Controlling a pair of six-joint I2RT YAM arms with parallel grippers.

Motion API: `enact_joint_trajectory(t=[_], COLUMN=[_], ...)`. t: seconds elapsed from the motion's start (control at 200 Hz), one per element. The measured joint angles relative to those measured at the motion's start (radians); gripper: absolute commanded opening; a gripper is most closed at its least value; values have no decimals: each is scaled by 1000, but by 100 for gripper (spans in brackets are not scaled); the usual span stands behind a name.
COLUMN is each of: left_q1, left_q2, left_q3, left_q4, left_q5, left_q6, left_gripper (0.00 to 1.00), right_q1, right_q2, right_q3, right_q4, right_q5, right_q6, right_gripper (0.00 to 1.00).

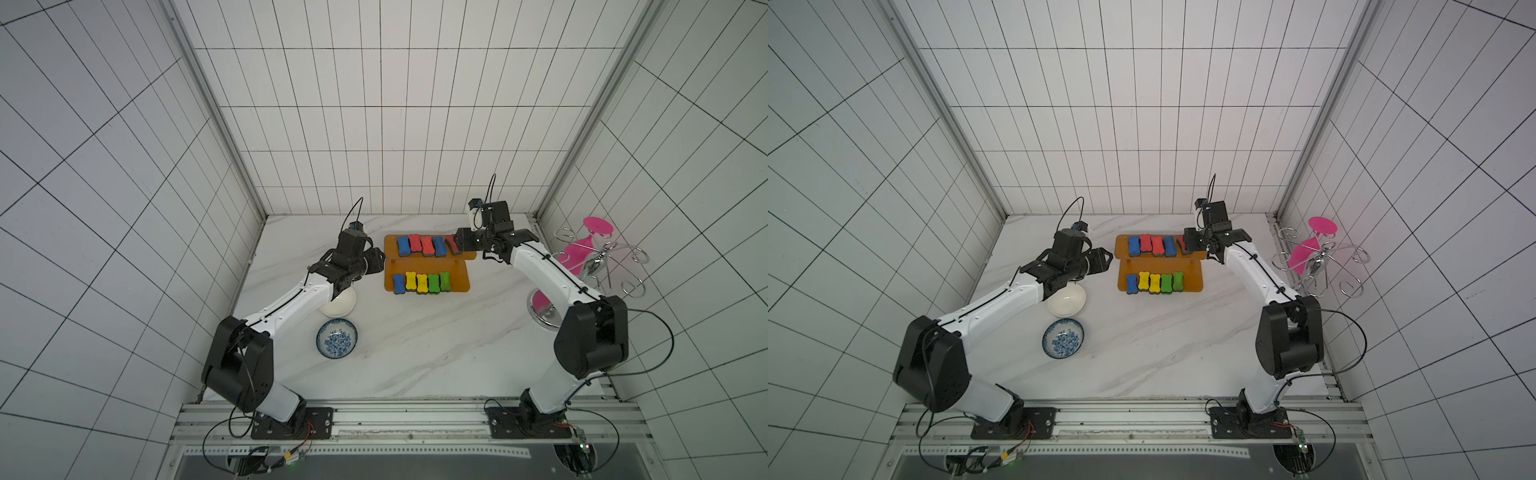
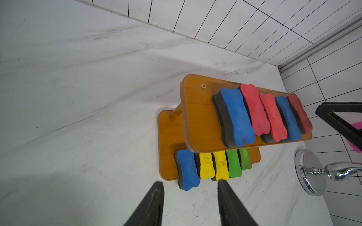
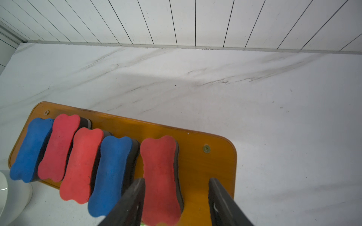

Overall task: Remove the whiteboard erasers from the shelf
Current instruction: Pick up the whiteboard eraser from the shelf.

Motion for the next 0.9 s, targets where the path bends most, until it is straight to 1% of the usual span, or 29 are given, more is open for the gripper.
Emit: enact_joint_trajectory(t=[0.45,0.635,0.675,0.72,0.899], left_q1=[-2,-2,-2,-2,-3], left_q2=[-14,-14,-14,-14,-29], left_q3=[-5,-5,-5,-5,-5], left_q4=[-15,-18,-21,-24,-54], left_q5=[-5,-6,-6,-6,-17], left_q6=[-21,-22,-22,-22,-26], left_gripper=[48,48,48,48,48], right_q1=[13,19,21,23,26], right_q2=[75,86,87,89,113], right_q3=[24,37,37,38,65], right_q4=[-35,-45,-45,-46,-48], right_q5=[-3,10,14,16,26], right_q6=[-40,-47,-48,-51,-46], right_gripper=[57,55,53,47,35])
